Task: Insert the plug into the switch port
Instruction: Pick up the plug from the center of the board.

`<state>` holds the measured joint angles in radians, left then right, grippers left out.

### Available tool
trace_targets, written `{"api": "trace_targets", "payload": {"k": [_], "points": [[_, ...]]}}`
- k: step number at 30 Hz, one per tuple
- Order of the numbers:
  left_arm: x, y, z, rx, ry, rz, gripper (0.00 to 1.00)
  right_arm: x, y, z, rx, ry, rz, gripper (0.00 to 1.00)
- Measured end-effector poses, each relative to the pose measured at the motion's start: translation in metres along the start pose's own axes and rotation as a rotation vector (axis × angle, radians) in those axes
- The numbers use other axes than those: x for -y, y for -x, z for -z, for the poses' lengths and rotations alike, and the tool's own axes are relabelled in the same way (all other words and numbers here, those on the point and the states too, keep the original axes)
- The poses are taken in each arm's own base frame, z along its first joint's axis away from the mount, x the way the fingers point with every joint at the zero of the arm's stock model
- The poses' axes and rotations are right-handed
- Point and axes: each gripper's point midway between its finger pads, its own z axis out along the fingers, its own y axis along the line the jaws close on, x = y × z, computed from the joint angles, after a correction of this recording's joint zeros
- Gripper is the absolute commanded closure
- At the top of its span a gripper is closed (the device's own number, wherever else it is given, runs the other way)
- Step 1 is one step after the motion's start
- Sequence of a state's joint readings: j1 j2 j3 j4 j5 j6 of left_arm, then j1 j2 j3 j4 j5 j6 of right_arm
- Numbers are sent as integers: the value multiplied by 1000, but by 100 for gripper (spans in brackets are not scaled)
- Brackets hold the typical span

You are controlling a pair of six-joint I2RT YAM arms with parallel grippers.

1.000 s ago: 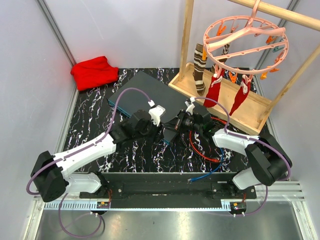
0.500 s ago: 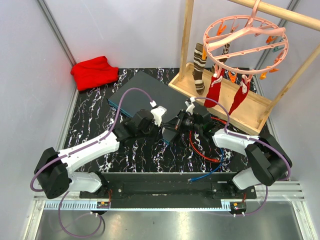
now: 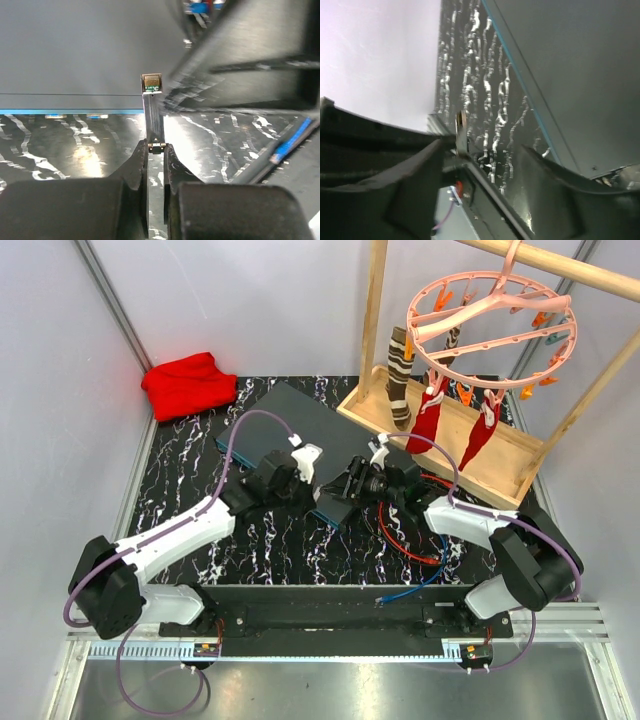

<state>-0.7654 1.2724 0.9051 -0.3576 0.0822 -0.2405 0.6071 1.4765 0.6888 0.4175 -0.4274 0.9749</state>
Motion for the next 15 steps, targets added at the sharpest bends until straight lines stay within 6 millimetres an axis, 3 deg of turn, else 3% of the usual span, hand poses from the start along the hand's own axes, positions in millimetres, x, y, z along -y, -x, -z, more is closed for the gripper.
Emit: {"api": "trace_targets", "payload": {"k": [3, 6, 10, 15], "points": [[-18, -5, 0, -8, 44, -13, 100, 4, 4, -2, -8, -38, 54, 9], [-37, -15, 1, -36, 90, -39, 100, 5, 19, -3, 5, -82, 146, 5], [-67, -28, 6, -86, 170, -70, 100, 8, 61, 1, 74, -142, 260, 0], [-99, -39, 12, -141, 247, -99, 100, 37, 117, 12, 168, -248, 331, 0]]}}
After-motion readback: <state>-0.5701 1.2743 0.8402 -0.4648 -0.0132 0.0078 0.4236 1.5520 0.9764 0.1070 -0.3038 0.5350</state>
